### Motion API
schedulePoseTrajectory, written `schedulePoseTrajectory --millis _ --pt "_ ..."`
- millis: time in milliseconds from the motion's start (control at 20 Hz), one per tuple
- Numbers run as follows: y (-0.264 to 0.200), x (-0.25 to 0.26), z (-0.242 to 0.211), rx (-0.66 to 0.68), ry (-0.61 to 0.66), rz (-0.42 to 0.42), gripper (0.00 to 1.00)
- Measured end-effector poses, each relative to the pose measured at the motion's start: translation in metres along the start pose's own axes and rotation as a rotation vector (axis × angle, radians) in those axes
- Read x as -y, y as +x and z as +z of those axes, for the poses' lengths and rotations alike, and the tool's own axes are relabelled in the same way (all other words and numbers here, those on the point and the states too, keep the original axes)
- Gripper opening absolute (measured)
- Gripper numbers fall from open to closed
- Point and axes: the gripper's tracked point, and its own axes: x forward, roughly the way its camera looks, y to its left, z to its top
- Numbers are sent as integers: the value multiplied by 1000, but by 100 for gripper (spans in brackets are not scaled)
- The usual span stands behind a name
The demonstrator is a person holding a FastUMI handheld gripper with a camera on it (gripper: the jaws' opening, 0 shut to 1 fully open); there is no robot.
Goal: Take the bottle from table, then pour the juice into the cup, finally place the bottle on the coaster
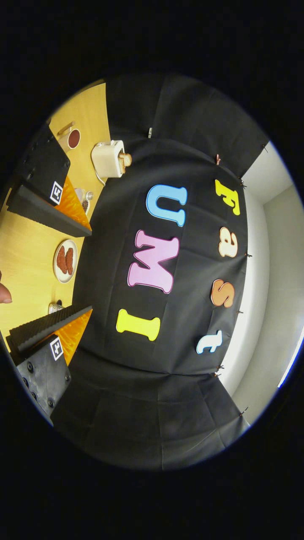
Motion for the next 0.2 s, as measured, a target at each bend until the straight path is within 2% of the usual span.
schedulePoseTrajectory --millis 200 --pt "-3 -5 0 2 4 11 97"
